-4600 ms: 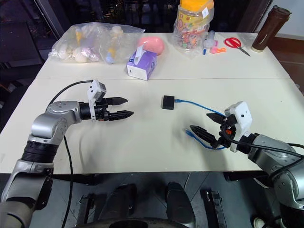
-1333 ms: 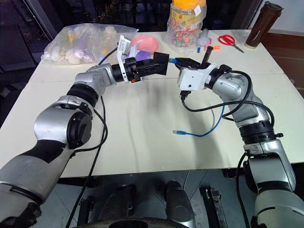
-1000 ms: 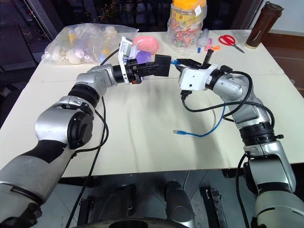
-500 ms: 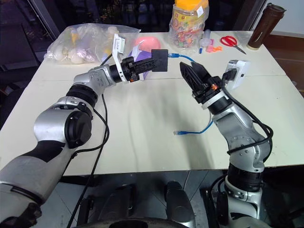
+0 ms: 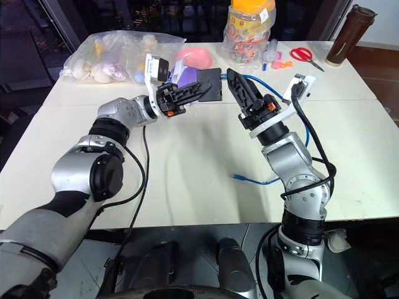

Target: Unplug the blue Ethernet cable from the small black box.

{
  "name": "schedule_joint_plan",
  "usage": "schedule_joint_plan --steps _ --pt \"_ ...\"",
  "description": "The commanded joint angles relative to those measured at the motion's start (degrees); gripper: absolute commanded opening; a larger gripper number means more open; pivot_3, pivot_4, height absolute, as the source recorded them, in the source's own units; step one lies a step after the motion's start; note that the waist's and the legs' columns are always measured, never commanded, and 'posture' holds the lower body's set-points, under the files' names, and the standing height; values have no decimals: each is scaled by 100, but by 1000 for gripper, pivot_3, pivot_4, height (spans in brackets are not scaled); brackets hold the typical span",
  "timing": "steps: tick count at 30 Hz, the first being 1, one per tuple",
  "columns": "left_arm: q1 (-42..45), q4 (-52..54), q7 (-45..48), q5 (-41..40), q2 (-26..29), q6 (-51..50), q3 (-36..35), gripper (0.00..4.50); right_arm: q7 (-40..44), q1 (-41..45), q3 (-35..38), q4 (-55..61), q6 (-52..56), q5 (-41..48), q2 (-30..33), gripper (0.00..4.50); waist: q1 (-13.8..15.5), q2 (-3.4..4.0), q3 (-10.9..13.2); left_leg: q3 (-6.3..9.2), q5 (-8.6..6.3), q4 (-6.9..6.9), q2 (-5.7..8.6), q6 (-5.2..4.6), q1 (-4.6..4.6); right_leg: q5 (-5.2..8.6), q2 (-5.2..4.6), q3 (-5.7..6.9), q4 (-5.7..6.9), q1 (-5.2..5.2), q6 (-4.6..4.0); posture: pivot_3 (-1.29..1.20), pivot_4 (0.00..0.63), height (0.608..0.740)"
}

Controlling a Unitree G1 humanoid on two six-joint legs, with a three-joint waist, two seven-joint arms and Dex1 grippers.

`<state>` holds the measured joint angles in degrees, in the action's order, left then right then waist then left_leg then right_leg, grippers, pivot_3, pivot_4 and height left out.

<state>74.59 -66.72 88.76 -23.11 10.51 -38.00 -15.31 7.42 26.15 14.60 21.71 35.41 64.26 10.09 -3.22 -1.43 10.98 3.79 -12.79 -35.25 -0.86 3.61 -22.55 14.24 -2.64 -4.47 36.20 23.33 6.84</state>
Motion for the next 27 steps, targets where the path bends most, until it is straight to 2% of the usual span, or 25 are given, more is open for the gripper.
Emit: schedule_joint_plan --steps 1,11,14,17,27 --pt "54 229 46 -143 -19 -37 -20 510 118 140 -50 26 -136 -7 -19 2594 0 0 0 0 0 0 0 0 0 0 0 0 0 0 0 0 150 739" --pt "-18 366 39 -175 -78 -113 -3 510 200 123 -129 -39 -213 -16 -18 2594 -3 0 0 0 0 0 0 0 0 0 0 0 -1 0 0 0 150 739" --pt "-10 366 29 -184 -98 -110 2 510 216 129 -135 -53 -262 -19 -61 1720 0 0 0 0 0 0 0 0 0 0 0 0 -2 0 0 0 150 739" --pt "-8 360 23 -185 -104 -97 14 510 242 125 -194 -66 -286 -54 -94 168 -2 0 0 0 0 0 0 0 -1 0 0 0 -3 0 0 0 150 739" --pt "-6 301 -307 -285 -82 3 -131 510 93 114 -227 -230 -368 -104 -294 70 0 0 0 0 0 1 0 0 0 0 0 0 -4 0 0 0 150 739"
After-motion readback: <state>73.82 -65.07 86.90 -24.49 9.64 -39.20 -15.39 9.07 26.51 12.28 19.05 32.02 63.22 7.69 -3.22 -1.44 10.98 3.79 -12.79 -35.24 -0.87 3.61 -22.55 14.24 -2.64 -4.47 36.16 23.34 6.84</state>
